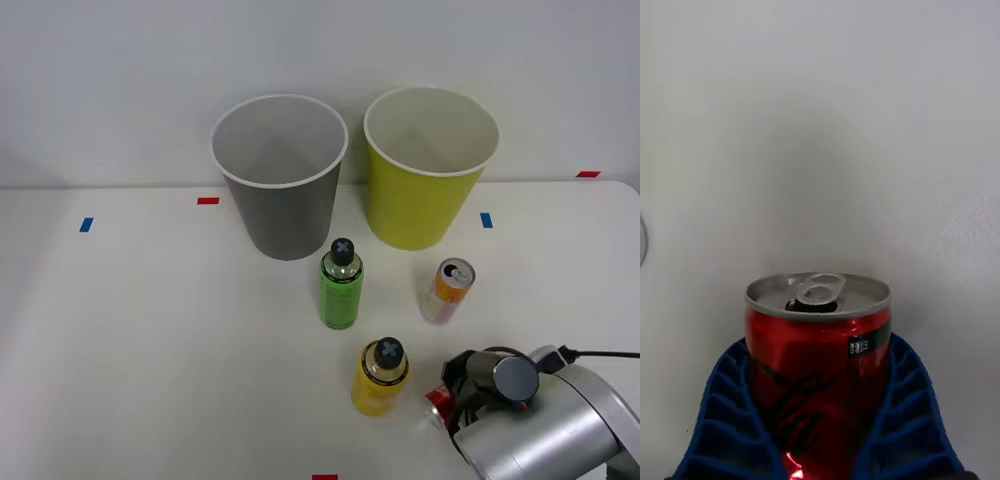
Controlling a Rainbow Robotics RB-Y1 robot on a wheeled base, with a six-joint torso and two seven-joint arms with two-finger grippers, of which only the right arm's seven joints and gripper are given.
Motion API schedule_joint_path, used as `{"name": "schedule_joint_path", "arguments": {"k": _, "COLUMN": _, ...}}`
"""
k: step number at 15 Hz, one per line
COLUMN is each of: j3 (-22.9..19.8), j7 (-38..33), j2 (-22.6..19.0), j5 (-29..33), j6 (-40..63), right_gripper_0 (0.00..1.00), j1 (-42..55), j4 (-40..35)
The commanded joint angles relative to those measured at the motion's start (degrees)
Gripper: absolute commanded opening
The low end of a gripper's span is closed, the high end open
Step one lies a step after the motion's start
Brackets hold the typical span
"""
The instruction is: Put cans in the gray bin, plastic bottles in the light green bin
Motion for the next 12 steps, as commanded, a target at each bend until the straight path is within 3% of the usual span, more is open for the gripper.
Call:
{"name": "schedule_joint_path", "arguments": {"k": 1, "j3": 0.06, "j7": 0.27, "j2": 0.43, "j5": 0.67, "j6": -0.64, "right_gripper_0": 0.08, "j1": 0.19, "j4": -0.37}}
{"name": "schedule_joint_path", "arguments": {"k": 7, "j3": -0.90, "j7": 2.46, "j2": -0.98, "j5": 0.49, "j6": -2.49, "right_gripper_0": 0.08, "j1": 1.50, "j4": -5.82}}
{"name": "schedule_joint_path", "arguments": {"k": 12, "j3": -2.40, "j7": 14.15, "j2": -4.93, "j5": 1.72, "j6": -12.51, "right_gripper_0": 0.08, "j1": 7.13, "j4": -13.02}}
